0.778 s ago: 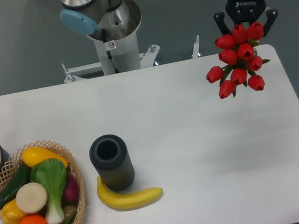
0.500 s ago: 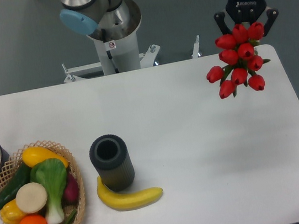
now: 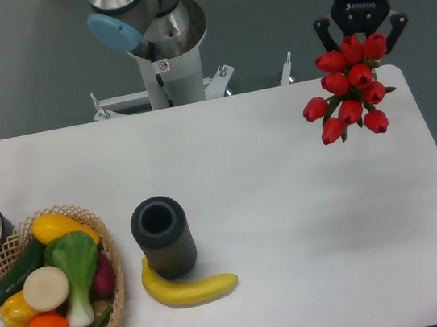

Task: Place the flowers on the table

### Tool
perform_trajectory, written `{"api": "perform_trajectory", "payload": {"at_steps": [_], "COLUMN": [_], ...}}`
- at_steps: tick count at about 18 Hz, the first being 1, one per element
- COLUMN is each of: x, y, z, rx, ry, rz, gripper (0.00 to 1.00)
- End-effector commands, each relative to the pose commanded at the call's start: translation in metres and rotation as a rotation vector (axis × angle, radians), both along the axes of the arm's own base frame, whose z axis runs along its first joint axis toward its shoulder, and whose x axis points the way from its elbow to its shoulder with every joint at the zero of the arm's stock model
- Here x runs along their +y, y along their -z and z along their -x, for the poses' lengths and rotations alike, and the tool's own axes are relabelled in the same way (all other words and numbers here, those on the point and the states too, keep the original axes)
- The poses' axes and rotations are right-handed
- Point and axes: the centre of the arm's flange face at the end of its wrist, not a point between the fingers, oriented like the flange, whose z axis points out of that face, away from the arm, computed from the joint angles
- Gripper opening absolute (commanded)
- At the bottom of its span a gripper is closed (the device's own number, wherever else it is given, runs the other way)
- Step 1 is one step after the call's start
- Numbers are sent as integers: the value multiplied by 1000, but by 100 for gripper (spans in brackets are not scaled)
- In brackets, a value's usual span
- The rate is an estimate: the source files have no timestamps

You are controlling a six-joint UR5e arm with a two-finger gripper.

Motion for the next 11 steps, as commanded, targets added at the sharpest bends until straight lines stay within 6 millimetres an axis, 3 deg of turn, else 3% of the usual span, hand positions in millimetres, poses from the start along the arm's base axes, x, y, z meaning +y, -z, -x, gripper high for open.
{"api": "perform_trajectory", "payload": {"at_steps": [3, 7, 11], "x": [36, 56, 74], "y": [27, 65, 91], "z": [-2, 15, 26], "rx": [-52, -67, -61], "ry": [54, 69, 79], "rz": [19, 142, 196], "gripper": [35, 35, 35]}}
